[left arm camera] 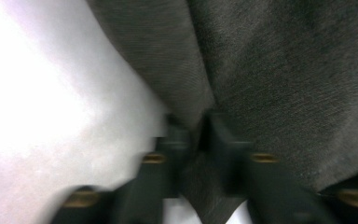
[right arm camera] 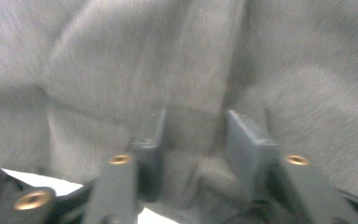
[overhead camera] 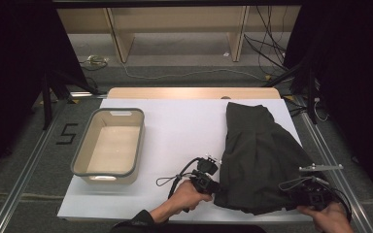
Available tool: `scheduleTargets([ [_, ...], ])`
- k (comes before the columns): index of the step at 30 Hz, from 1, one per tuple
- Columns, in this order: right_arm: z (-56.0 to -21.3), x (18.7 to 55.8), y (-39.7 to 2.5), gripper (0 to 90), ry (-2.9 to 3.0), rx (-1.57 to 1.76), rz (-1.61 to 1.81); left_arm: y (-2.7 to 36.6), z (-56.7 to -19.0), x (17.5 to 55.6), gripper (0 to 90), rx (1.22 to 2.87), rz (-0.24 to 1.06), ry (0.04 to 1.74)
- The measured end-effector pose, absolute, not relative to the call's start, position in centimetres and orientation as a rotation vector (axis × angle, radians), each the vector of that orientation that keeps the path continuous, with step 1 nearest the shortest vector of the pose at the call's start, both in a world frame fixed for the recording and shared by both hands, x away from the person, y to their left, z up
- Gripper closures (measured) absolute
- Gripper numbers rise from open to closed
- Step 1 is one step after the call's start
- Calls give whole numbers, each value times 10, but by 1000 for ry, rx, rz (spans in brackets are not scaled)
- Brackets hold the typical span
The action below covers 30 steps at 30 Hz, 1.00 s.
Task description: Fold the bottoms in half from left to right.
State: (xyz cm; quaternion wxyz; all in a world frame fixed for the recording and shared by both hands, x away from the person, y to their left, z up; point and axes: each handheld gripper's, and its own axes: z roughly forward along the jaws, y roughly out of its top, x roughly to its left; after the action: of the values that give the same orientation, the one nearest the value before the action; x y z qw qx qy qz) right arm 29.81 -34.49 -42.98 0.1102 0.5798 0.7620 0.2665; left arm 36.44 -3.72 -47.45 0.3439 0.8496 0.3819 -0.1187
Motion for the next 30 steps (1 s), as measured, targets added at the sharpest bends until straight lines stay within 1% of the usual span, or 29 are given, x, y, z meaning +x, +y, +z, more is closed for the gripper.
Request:
scheduleTargets([
  [2, -425, 302, -349, 522, 2207, 1689, 798, -39, -473, 360, 881, 2194, -312, 985],
  [5, -418, 313, -361, 524, 2149, 1704, 810, -42, -467, 354, 878, 2187, -337, 961],
  [9, -414, 331, -381, 514, 2065, 1740, 799, -37, -467, 357, 866, 2147, -430, 986],
  [10, -414, 336, -386, 506, 2048, 1745, 793, -35, -467, 359, 847, 2148, -441, 986],
  [11, -414, 340, -391, 490, 2041, 1746, 783, -34, -468, 361, 798, 2152, -425, 988],
  [12, -414, 344, -394, 472, 2036, 1752, 774, -33, -468, 362, 713, 2167, -390, 993],
  [13, -415, 348, -398, 453, 2031, 1758, 769, -34, -468, 363, 604, 2168, -358, 1008],
  [14, -416, 352, -402, 429, 2023, 1768, 771, -33, -467, 365, 536, 2166, -346, 1017],
  [16, -419, 358, -408, 386, 2015, 1783, 757, -33, -466, 369, 403, 2162, -311, 1043],
  [17, -420, 361, -411, 366, 2013, 1789, 746, -34, -466, 372, 348, 2159, -299, 1050],
  [18, -422, 364, -413, 356, 2014, 1792, 738, -35, -466, 374, 314, 2164, -301, 1048],
  [22, -428, 373, -423, 306, 2015, 1817, 732, -39, -462, 380, 239, 2135, -293, 1077],
  [30, -450, 390, -427, 256, 2103, 1863, 687, -54, -464, 385, 200, 2141, -302, 1096],
])
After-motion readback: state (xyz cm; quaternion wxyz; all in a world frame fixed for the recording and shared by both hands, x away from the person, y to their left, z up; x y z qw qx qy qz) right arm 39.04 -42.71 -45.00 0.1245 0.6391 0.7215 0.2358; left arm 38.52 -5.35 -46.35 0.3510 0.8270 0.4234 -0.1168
